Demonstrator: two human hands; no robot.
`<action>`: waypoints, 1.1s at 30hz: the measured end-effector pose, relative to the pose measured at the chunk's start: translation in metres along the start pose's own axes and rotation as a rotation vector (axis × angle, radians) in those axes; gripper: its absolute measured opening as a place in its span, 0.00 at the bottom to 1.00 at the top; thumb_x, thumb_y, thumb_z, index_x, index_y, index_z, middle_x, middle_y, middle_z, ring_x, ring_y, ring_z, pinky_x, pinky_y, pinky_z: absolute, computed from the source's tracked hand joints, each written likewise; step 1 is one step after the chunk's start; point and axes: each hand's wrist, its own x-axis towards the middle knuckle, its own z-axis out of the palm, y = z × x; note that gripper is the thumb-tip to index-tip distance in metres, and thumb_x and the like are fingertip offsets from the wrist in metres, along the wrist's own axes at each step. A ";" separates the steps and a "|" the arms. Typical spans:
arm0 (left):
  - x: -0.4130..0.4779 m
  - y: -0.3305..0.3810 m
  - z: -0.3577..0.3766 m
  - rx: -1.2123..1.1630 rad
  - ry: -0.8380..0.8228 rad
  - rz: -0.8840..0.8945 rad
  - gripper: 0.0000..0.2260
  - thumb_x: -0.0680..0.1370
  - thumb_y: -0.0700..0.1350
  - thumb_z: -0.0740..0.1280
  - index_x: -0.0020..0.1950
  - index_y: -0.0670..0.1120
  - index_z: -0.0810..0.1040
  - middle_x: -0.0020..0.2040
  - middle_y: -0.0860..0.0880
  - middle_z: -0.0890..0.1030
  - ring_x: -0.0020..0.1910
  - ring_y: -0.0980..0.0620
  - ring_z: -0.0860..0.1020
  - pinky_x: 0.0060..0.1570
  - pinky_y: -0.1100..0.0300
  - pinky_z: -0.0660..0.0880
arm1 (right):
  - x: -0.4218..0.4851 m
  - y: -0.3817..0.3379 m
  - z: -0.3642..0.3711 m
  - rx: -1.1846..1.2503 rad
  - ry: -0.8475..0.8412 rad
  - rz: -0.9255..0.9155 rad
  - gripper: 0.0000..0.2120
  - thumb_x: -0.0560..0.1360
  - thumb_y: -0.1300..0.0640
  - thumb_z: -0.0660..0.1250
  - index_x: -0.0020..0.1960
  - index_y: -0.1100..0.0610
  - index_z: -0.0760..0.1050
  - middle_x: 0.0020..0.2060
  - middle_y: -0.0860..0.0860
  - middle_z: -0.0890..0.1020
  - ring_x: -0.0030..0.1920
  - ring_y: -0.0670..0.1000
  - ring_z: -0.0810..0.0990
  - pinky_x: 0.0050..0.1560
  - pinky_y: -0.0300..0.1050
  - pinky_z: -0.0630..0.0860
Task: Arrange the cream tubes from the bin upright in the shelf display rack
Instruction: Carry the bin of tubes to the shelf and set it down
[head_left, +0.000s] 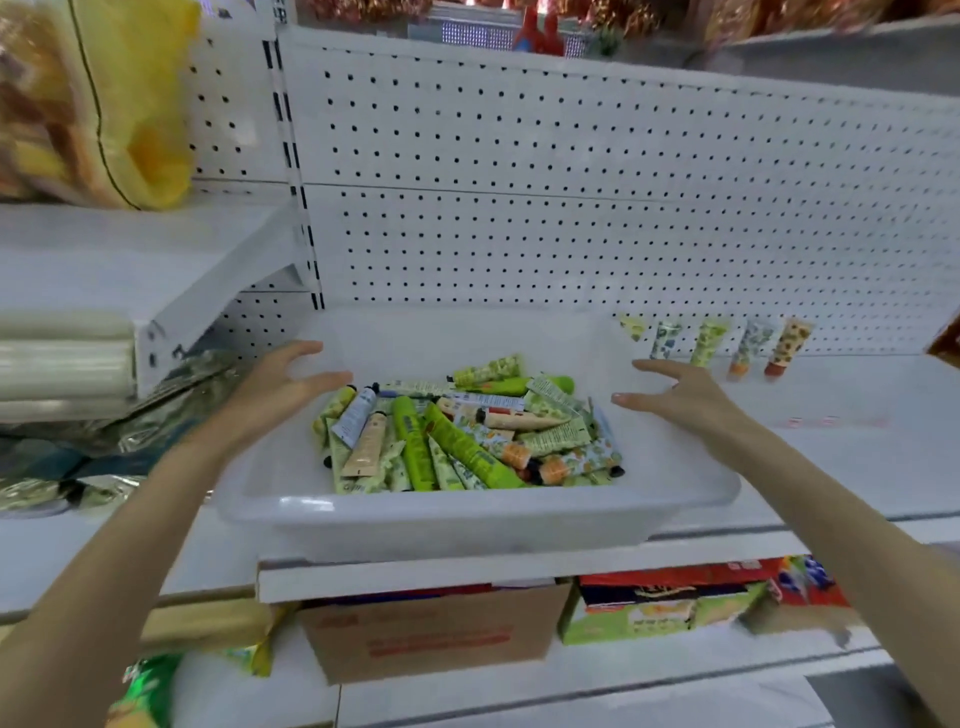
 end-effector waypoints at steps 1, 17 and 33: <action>0.007 0.001 0.001 0.005 -0.007 -0.007 0.28 0.73 0.53 0.71 0.71 0.50 0.69 0.74 0.48 0.64 0.71 0.46 0.64 0.60 0.55 0.63 | 0.007 0.000 0.002 -0.005 -0.016 0.002 0.32 0.68 0.47 0.75 0.70 0.50 0.69 0.73 0.49 0.64 0.72 0.53 0.63 0.67 0.50 0.64; 0.057 0.005 0.011 0.285 -0.017 -0.011 0.36 0.69 0.69 0.61 0.75 0.56 0.62 0.78 0.49 0.54 0.76 0.48 0.54 0.71 0.47 0.54 | 0.078 -0.005 0.020 -0.251 -0.009 -0.120 0.43 0.68 0.41 0.72 0.76 0.50 0.56 0.72 0.59 0.60 0.71 0.60 0.61 0.67 0.55 0.63; 0.071 0.025 0.027 0.402 -0.143 0.139 0.39 0.69 0.75 0.53 0.75 0.57 0.60 0.76 0.50 0.60 0.74 0.48 0.59 0.71 0.49 0.56 | 0.092 -0.038 0.032 -0.403 -0.187 -0.419 0.22 0.73 0.45 0.68 0.63 0.55 0.75 0.62 0.52 0.77 0.63 0.53 0.73 0.60 0.44 0.68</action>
